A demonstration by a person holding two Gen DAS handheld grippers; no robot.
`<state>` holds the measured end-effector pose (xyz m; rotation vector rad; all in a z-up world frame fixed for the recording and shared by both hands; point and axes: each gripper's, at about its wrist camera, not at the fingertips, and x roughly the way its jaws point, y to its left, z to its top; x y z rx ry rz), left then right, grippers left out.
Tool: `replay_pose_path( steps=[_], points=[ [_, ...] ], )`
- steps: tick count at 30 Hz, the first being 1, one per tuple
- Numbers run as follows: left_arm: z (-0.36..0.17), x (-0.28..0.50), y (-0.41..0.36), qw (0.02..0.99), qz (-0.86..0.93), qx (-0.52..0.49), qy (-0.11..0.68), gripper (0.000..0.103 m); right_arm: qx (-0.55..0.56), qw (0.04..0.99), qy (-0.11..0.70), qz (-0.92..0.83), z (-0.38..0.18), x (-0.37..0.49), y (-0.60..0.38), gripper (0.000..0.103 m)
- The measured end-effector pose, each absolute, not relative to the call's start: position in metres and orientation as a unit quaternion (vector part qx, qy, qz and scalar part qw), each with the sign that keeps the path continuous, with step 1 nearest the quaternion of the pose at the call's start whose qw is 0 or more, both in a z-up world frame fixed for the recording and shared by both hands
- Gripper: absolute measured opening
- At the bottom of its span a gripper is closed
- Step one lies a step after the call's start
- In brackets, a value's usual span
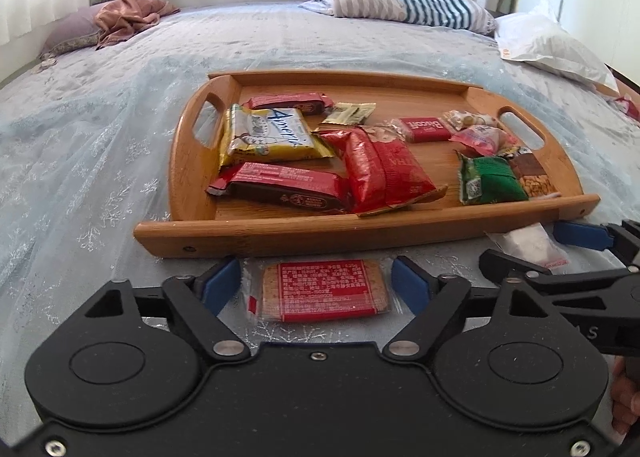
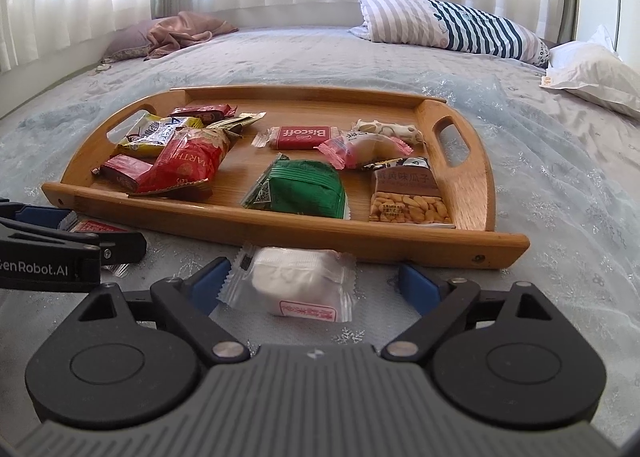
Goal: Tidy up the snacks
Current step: 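Grasp the red-printed wafer packet with the left tool while the right tool grasps the white-wrapped pastry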
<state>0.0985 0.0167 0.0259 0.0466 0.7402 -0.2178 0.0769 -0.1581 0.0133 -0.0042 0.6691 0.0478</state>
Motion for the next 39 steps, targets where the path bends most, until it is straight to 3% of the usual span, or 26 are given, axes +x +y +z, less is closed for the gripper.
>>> replay_pose_path(
  steps=[6, 12, 25, 39],
  points=[
    [0.028, 0.096, 0.015, 0.927, -0.112, 0.016, 0.359, 0.065, -0.001, 0.944, 0.328, 0.014, 0.012, 0.077, -0.157, 0.102],
    [0.032, 0.094, 0.02, 0.926, -0.112, 0.0, 0.361, 0.063, 0.001, 0.946, 0.324, 0.006, 0.013, 0.074, -0.157, 0.1],
    [0.05, 0.085, 0.023, 0.933, -0.11, -0.004, 0.344, 0.063, 0.02, 0.953, 0.304, -0.009, 0.017, 0.058, -0.157, 0.054],
    [0.047, 0.084, 0.019, 0.93, -0.118, -0.003, 0.348, 0.064, 0.052, 0.949, 0.31, 0.014, 0.031, 0.054, -0.167, 0.055]
  ],
)
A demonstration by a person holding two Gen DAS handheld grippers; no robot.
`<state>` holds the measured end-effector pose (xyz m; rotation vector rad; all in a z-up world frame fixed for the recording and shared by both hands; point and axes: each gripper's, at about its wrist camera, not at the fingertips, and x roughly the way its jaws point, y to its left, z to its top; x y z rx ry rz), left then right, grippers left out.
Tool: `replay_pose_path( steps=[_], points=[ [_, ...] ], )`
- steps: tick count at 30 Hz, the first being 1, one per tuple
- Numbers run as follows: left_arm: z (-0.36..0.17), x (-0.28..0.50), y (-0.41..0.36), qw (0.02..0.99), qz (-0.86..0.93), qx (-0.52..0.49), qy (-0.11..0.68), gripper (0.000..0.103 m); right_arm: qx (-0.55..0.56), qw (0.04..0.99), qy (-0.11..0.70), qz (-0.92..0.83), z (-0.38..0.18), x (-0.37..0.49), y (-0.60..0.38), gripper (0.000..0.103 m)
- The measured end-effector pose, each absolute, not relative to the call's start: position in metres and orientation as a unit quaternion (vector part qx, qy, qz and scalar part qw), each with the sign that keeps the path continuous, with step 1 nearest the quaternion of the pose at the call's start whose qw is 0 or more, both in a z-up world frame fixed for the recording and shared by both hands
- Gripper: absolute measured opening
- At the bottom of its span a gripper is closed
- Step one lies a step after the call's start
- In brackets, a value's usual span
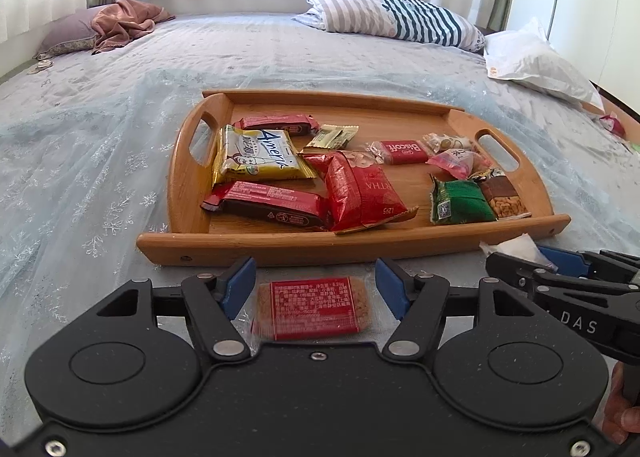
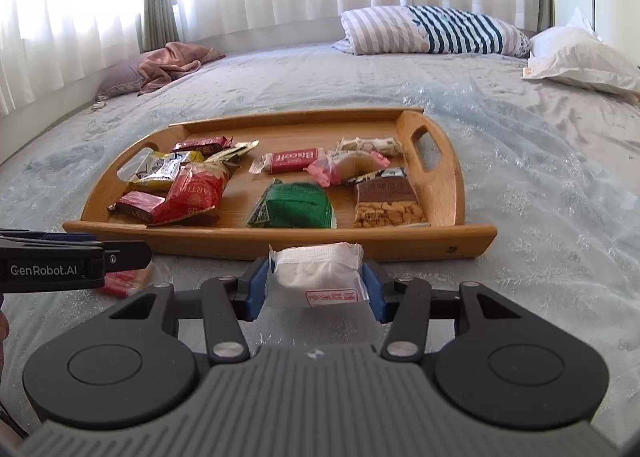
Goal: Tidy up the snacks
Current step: 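Grasp the red-printed wafer packet with the left tool while the right tool grasps the white-wrapped pastry, then carry the wafer packet and white pastry over the tray with both tools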
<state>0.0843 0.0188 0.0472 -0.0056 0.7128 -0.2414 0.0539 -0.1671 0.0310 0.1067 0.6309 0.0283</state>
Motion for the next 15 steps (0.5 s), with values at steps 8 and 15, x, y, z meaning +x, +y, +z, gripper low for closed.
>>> replay_pose_path(
  steps=[8, 15],
  points=[
    [0.047, 0.086, 0.015, 0.931, -0.121, -0.001, 0.345, 0.075, 0.044, 0.951, 0.306, 0.017, 0.039, 0.047, -0.167, 0.058],
    [0.024, 0.08, 0.009, 0.923, -0.1, 0.017, 0.371, 0.1, 0.032, 0.952, 0.305, 0.006, 0.041, 0.047, -0.17, 0.072]
  ],
)
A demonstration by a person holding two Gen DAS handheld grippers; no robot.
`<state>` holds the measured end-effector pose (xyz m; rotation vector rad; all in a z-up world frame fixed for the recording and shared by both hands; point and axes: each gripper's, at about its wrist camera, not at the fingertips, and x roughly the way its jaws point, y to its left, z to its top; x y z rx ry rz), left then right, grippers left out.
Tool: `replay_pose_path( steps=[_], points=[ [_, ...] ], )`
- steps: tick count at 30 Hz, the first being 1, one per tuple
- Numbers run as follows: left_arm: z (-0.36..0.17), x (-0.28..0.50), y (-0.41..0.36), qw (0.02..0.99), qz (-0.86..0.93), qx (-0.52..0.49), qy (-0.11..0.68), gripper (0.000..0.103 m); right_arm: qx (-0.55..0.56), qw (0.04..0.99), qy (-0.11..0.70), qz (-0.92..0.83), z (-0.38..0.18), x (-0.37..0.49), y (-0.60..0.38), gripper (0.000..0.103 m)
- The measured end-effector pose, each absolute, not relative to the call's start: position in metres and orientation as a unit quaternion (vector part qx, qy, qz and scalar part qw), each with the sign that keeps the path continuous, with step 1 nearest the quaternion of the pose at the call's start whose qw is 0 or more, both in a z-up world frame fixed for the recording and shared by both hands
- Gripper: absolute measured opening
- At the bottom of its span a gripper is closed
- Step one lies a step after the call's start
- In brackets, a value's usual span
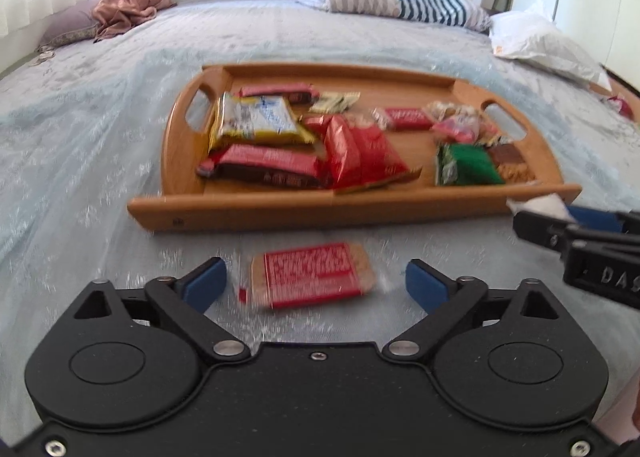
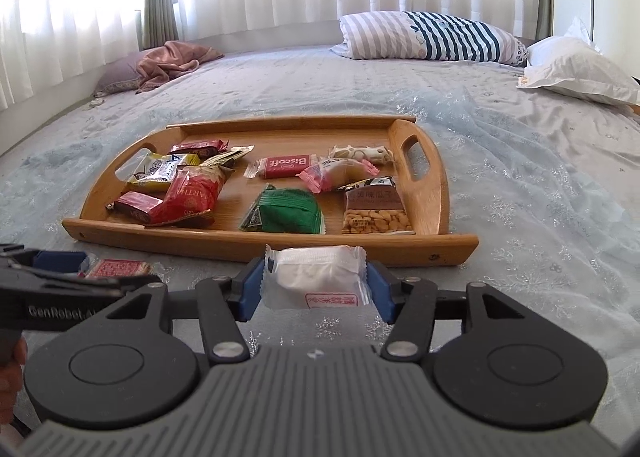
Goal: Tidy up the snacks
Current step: 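Carry the wafer packet and white pastry over the tray with both tools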
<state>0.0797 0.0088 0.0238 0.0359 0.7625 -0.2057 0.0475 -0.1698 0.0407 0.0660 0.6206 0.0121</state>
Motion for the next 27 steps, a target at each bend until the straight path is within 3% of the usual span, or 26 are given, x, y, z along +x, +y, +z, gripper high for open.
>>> replay_pose_path(
  steps=[2, 3, 4, 5, 7, 11, 13, 15, 19, 21, 27],
  points=[
    [0.02, 0.075, 0.003, 0.929, -0.091, 0.041, 0.357, 0.1, 0.027, 0.95, 0.311, 0.005, 0.036, 0.05, -0.168, 0.076],
    [0.019, 0.074, 0.001, 0.931, -0.087, 0.042, 0.353, 0.097, 0.022, 0.949, 0.314, 0.002, 0.033, 0.051, -0.166, 0.085],
    [0.018, 0.074, 0.0, 0.933, -0.075, 0.036, 0.35, 0.095, 0.016, 0.948, 0.317, -0.005, 0.028, 0.052, -0.164, 0.1],
    [0.016, 0.074, 0.002, 0.936, -0.063, 0.02, 0.346, 0.095, 0.007, 0.946, 0.323, -0.017, 0.022, 0.054, -0.163, 0.103],
    [0.014, 0.073, 0.005, 0.94, -0.047, -0.006, 0.339, 0.089, -0.012, 0.942, 0.333, -0.028, 0.008, 0.056, -0.162, 0.103],
    [0.016, 0.07, 0.001, 0.944, -0.057, 0.008, 0.326, 0.064, -0.001, 0.946, 0.324, -0.024, 0.011, 0.052, -0.166, 0.103],
    [0.018, 0.069, 0.0, 0.944, -0.061, 0.01, 0.325, 0.061, -0.007, 0.946, 0.323, -0.02, 0.011, 0.052, -0.165, 0.103],
    [0.021, 0.069, 0.0, 0.943, -0.063, 0.01, 0.327, 0.06, -0.013, 0.946, 0.325, -0.021, 0.012, 0.052, -0.164, 0.095],
    [0.024, 0.069, 0.005, 0.941, -0.066, -0.004, 0.332, 0.06, -0.018, 0.946, 0.324, 0.004, 0.018, 0.051, -0.157, 0.067],
    [0.025, 0.068, 0.005, 0.941, -0.065, -0.003, 0.332, 0.06, -0.013, 0.946, 0.324, 0.015, 0.02, 0.052, -0.155, 0.059],
    [0.027, 0.068, 0.007, 0.939, -0.07, -0.009, 0.335, 0.061, -0.005, 0.944, 0.328, 0.029, 0.023, 0.054, -0.157, 0.052]
  ],
)
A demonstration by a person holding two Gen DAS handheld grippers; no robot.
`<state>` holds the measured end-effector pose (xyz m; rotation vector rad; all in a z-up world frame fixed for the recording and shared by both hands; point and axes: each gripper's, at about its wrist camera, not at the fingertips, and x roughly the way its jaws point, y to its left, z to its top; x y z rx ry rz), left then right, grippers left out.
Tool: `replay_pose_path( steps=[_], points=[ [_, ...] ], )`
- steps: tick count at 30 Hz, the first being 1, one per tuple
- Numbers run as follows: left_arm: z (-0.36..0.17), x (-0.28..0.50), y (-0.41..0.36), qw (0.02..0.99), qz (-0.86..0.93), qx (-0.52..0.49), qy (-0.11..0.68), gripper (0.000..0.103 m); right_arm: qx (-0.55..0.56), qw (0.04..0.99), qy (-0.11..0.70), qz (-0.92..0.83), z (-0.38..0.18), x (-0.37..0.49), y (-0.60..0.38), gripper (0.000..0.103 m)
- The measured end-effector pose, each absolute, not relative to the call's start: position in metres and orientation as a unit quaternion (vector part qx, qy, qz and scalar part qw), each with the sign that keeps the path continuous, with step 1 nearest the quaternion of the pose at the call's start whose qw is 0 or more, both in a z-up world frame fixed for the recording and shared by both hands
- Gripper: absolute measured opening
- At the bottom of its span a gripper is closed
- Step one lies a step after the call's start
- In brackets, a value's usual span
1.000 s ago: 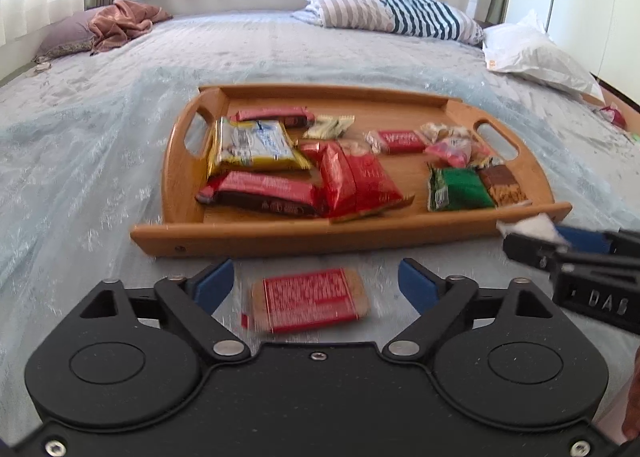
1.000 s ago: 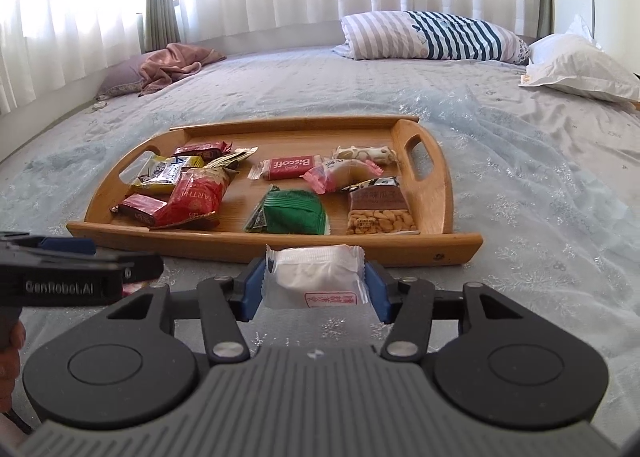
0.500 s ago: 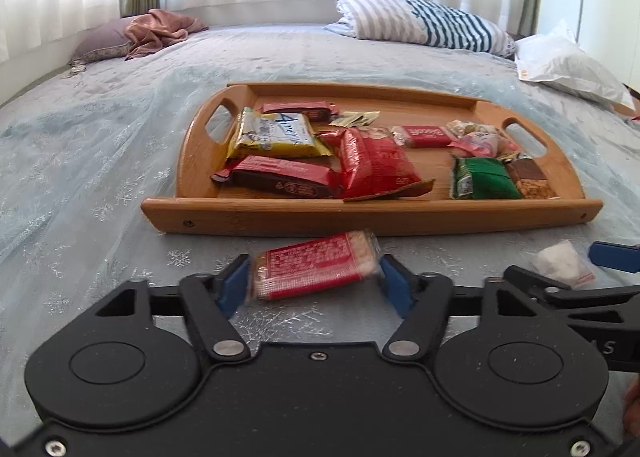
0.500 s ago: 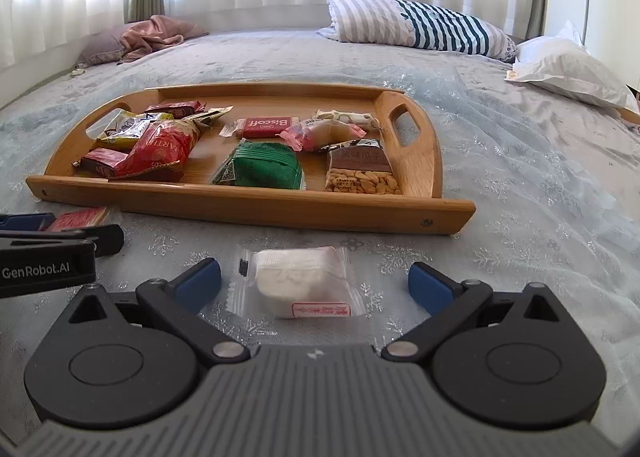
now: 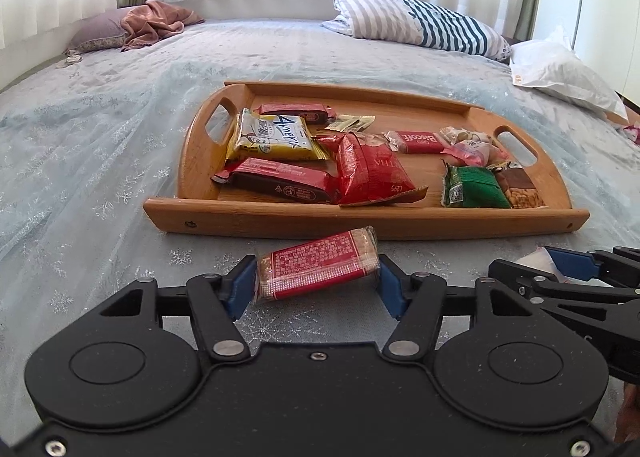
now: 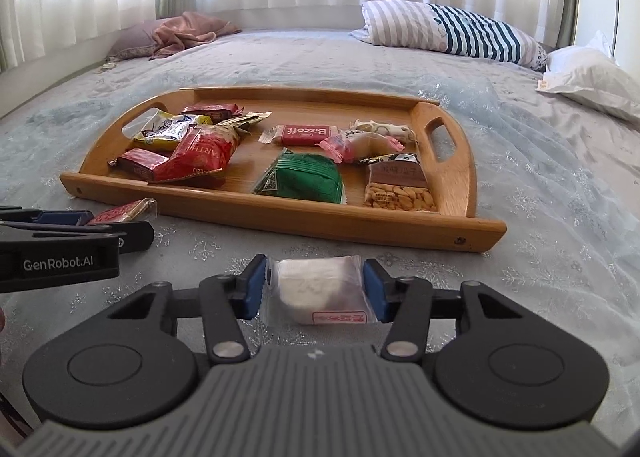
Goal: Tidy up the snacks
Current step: 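Carry the wafer packet and white pastry over the tray with both tools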
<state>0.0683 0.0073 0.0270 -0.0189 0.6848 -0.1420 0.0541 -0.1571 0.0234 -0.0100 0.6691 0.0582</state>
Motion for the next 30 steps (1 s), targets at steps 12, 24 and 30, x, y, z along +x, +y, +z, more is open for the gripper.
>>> replay_pose_path(
  steps=[12, 24, 30],
  points=[
    [0.046, 0.063, 0.003, 0.945, -0.088, 0.008, 0.314, 0.061, 0.017, 0.947, 0.316, 0.054, 0.043, 0.056, -0.171, 0.049],
    [0.075, 0.062, -0.008, 0.955, -0.117, 0.031, 0.272, 0.061, 0.002, 0.958, 0.283, 0.047, 0.069, 0.081, -0.182, 0.049],
    [0.088, 0.085, -0.013, 0.959, -0.116, 0.039, 0.257, 0.061, 0.015, 0.964, 0.263, 0.039, 0.079, 0.101, -0.196, 0.049]
  ],
)
